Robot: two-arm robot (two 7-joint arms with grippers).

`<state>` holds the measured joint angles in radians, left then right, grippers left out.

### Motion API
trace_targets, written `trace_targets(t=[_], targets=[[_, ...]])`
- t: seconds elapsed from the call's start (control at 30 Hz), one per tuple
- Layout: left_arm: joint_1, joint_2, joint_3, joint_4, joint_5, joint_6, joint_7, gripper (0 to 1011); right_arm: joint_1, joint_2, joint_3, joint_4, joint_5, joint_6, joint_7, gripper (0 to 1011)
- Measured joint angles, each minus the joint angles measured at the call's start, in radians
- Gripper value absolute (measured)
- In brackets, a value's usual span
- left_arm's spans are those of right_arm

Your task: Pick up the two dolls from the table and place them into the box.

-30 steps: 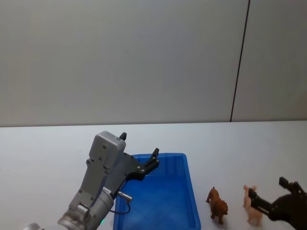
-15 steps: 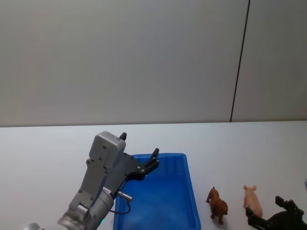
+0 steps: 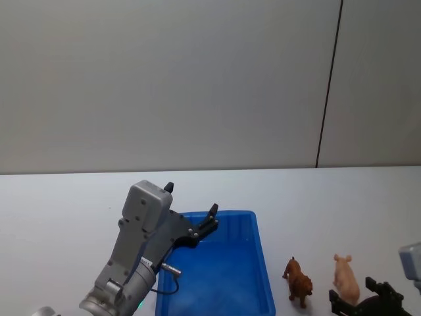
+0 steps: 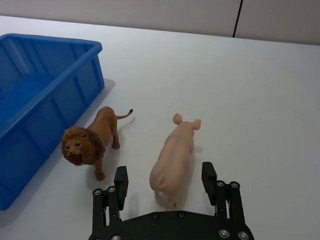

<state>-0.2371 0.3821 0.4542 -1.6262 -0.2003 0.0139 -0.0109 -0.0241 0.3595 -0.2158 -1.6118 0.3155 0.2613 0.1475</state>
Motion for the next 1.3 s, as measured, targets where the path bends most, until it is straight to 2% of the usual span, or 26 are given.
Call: trace_targets(t=[0.2,0.33,0.63,1.03,1.3], targets=[[0.0,0.0,0.0,0.0,0.0,0.0,0.0,1002,0.02,-0.016,-0.005,0.026,-0.002,0.016,-0.004,796],[0.0,0.0,0.0,0.0,0.0,0.0,0.0,1001,0.037,-0.028,-0.009,0.049,-0.002,0.029,-0.005,644],[0.0,0.0,0.0,0.0,0.0,0.0,0.0,1001,0.058,-0.043,-0.01,0.078,0.002,0.041,-0.008,382],[0.0,0.0,0.0,0.0,0.0,0.0,0.0,1001,0.071,-0.046,-0.004,0.061,-0.012,-0.01,-0.016,373],[0.0,0.0,0.0,0.0,0.0,0.0,0.0,1001,0.099,-0.045,0.003,0.021,-0.022,-0.043,0.027,373]])
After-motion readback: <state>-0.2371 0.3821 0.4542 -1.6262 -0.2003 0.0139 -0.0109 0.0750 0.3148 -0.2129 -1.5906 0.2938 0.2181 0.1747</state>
